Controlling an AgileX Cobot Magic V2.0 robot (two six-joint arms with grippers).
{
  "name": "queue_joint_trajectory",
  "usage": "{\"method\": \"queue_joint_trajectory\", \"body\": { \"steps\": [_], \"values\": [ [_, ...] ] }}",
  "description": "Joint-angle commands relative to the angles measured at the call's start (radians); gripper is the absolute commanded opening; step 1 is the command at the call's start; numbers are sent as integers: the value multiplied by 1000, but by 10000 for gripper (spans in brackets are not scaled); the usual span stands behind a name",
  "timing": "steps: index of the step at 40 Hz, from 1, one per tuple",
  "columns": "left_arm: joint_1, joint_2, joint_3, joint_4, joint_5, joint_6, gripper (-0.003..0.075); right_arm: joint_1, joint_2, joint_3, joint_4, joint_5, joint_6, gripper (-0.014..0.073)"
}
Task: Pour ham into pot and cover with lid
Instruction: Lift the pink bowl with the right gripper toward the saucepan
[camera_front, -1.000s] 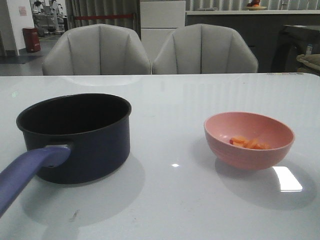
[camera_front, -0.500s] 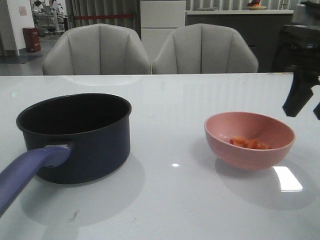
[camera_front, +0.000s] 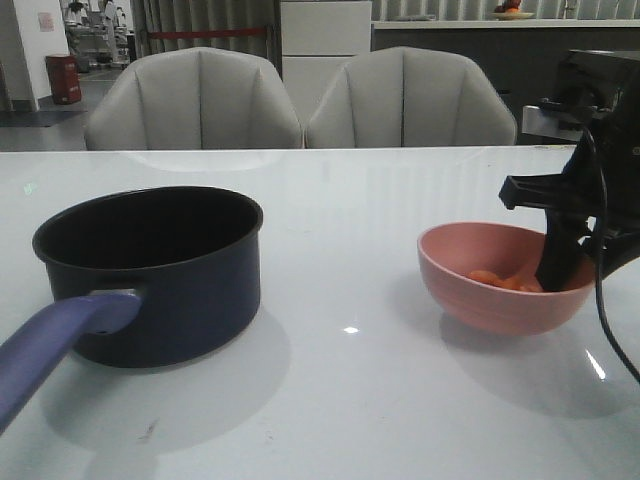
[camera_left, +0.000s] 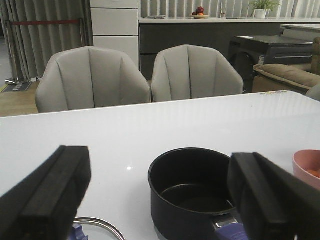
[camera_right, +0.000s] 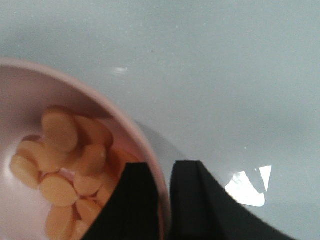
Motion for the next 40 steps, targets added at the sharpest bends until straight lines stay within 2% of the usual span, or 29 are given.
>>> {"method": "queue_joint_trajectory", "body": {
  "steps": [1, 12, 16, 22, 27, 36, 40],
  "values": [
    [-8, 11, -26, 0, -65, -3, 607, -1, -38, -34, 5, -56, -16, 140],
    [-8, 11, -26, 0, -65, -3, 607, -6, -52, -69, 3, -64, -22, 136],
    [-8, 11, -26, 0, -65, -3, 607, 28, -109, -91, 3, -105, -41, 136],
    [-8, 11, -26, 0, -65, -3, 607, 123, -222, -92, 3, -285, -80, 136],
    [-8, 11, -26, 0, -65, -3, 607, 247, -278, -92, -10, -456, -161, 136],
    [-8, 11, -26, 0, -65, -3, 607, 453, -267, -92, -97, -768, -268, 136],
    [-8, 11, -26, 0, -65, -3, 607, 507, -245, -92, -103, -932, -345, 136]
  ]
}}
